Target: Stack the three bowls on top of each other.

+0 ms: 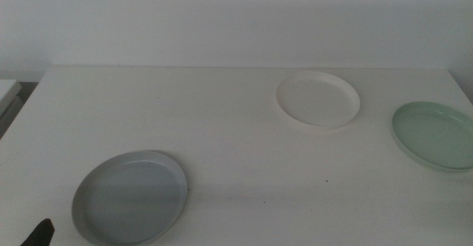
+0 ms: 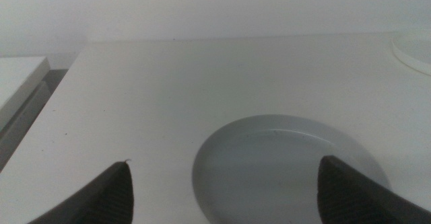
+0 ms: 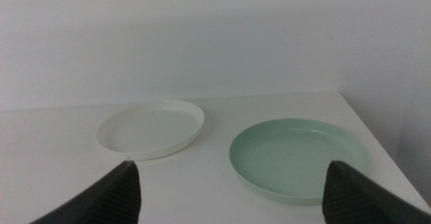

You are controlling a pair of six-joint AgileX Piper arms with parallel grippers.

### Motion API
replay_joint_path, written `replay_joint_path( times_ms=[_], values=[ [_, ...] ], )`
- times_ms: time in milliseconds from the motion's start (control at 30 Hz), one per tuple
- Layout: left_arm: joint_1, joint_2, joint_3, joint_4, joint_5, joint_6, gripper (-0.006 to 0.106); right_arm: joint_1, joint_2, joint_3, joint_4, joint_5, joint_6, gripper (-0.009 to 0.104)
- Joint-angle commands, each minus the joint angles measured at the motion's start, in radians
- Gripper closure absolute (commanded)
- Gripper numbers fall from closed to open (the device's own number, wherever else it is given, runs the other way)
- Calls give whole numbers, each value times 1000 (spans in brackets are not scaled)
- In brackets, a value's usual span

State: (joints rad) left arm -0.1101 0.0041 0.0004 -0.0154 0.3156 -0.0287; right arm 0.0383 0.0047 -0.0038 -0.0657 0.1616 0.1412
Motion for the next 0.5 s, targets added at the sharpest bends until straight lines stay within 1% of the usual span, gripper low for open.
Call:
replay_joint_path(
  times_ms=[0,133,167,333,400,467],
  values=[
    [1,-4,0,1,-12,-1,7,-8,-5,4,-3,-11,-2,2],
    [1,-4,0,1,-15,-1,7,-8,-5,4,6,-4,-2,2],
    [1,-4,0,1,-15,-1,7,-8,-5,4,22,-4,0,2],
    [1,-4,0,1,-13,-1,7,-8,-5,4,25,1,0,2],
    [1,-4,0,1,-13,-1,7,-8,-5,4,35,1,0,2],
    [1,-4,0,1,-13,-1,7,-8,-5,-33,35,3,0,2]
  ],
)
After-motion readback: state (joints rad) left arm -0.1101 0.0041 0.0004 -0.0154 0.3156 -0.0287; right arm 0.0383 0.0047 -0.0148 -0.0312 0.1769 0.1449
